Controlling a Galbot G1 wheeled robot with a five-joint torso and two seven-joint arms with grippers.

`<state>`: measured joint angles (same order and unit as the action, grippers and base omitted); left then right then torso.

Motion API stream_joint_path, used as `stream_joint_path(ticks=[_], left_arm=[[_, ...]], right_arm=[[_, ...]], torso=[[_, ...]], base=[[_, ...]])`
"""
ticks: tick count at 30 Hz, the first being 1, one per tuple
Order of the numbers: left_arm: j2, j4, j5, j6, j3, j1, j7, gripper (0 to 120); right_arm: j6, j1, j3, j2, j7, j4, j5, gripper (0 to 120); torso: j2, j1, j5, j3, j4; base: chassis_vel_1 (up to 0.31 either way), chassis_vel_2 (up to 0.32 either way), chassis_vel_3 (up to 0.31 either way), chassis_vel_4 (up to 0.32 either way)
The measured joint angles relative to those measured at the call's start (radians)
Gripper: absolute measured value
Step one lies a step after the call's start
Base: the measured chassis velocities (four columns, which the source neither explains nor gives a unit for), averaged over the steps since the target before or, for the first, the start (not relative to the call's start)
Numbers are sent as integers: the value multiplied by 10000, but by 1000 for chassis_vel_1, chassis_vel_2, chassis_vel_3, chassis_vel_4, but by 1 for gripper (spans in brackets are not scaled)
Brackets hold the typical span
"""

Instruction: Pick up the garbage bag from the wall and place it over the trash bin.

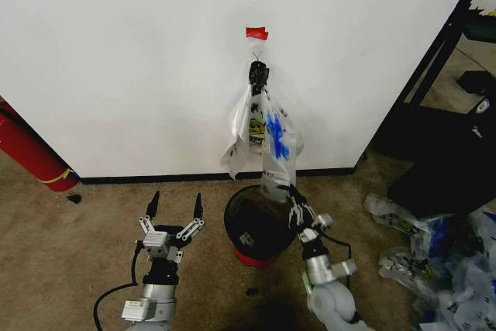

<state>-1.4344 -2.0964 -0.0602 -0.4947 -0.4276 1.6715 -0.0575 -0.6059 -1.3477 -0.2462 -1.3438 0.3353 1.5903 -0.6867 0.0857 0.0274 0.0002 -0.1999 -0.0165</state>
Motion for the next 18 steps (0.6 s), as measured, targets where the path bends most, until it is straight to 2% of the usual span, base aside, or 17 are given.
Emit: stream_joint_path(ticks=[18], left_arm=[[-173,132,-23,-18,-37,-127,0,100]], right_arm=[[-1413,-676,-284,377,1817,-537,-39,0]], torso=[[0,0,-1,-1,0]], base=[[0,0,0,0]])
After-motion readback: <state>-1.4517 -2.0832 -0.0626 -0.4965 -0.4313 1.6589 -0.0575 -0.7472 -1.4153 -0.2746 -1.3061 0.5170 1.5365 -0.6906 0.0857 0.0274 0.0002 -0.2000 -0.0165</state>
